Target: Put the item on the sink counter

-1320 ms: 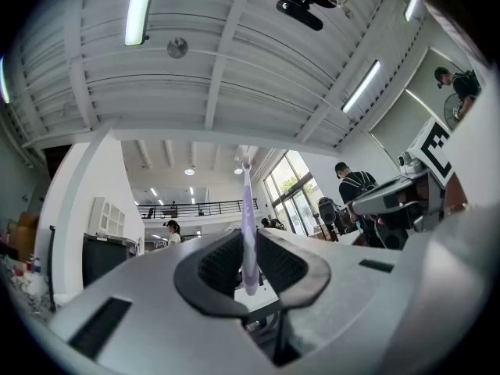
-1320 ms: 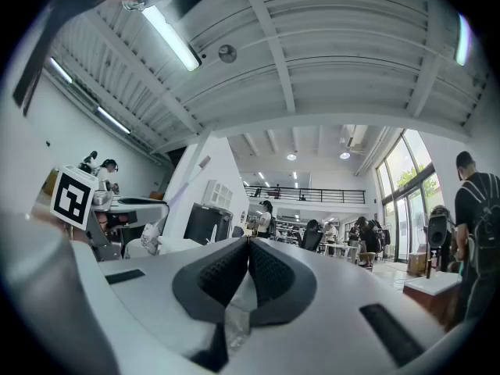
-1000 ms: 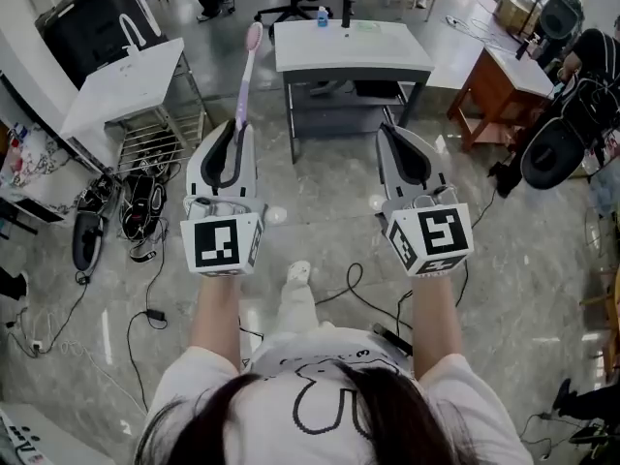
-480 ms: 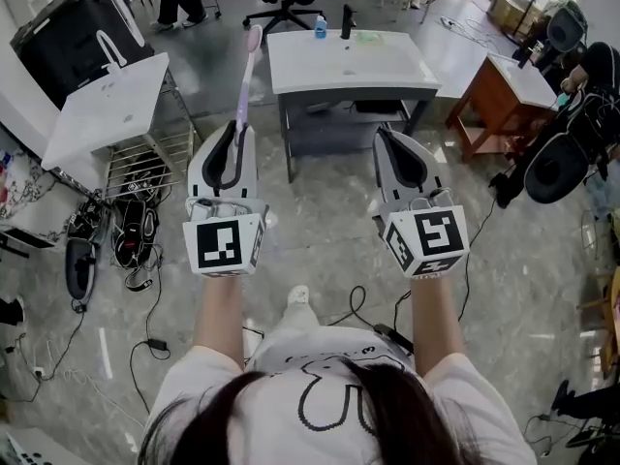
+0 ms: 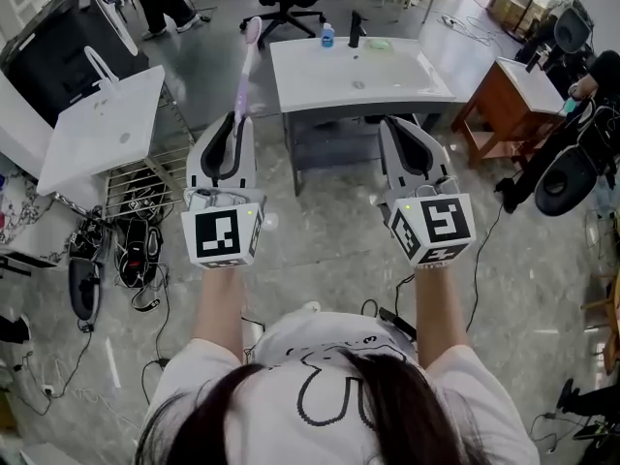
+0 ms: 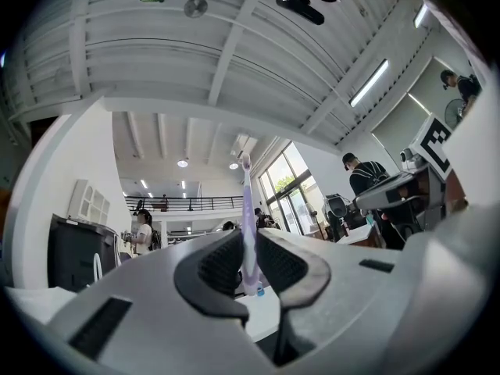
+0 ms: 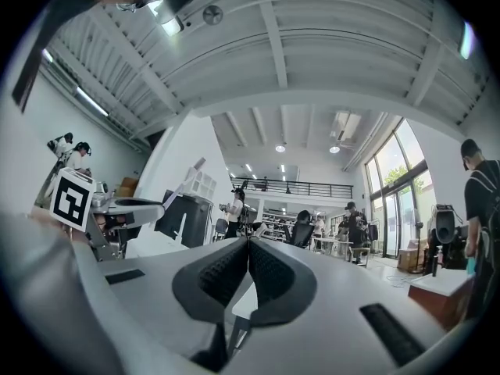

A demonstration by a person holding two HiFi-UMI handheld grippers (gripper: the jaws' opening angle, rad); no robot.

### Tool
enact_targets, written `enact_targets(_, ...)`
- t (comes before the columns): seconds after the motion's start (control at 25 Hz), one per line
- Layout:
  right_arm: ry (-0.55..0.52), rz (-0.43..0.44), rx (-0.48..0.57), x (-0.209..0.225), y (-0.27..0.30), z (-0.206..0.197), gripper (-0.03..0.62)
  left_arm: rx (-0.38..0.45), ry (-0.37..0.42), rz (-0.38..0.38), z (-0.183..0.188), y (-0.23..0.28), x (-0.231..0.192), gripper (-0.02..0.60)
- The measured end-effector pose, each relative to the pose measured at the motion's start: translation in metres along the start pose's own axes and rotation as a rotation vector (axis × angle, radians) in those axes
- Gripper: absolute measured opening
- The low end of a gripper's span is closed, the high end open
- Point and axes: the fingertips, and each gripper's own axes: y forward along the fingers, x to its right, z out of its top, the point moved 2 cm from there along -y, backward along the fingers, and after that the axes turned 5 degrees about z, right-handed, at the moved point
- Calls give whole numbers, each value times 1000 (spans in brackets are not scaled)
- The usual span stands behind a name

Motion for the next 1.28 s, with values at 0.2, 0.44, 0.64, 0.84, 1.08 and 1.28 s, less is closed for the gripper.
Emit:
enact_targets(0.2, 8, -1, -22, 4, 28, -14, 28, -12, 1, -15, -15, 27, -12, 64)
enact_targets(0.44, 19, 6, -49, 21, 60, -30, 29, -34, -15, -20, -37, 58, -16, 64)
enact_targets(0.64, 20, 27, -53, 38, 96, -44, 29, -48, -25, -5, -58, 92, -23, 64)
enact_targets(0.84, 38, 24, -38, 68, 131, -61, 29, -58, -28, 7, -82, 133, -27, 64)
enact_targets(1.08, 79, 18, -33, 115, 184, -83, 29, -70, -17, 16, -105, 196, -32, 64)
enact_targets(1.28, 95, 20, -22, 155, 238, -97, 28, -83, -2, 31, -128, 257, -43, 64)
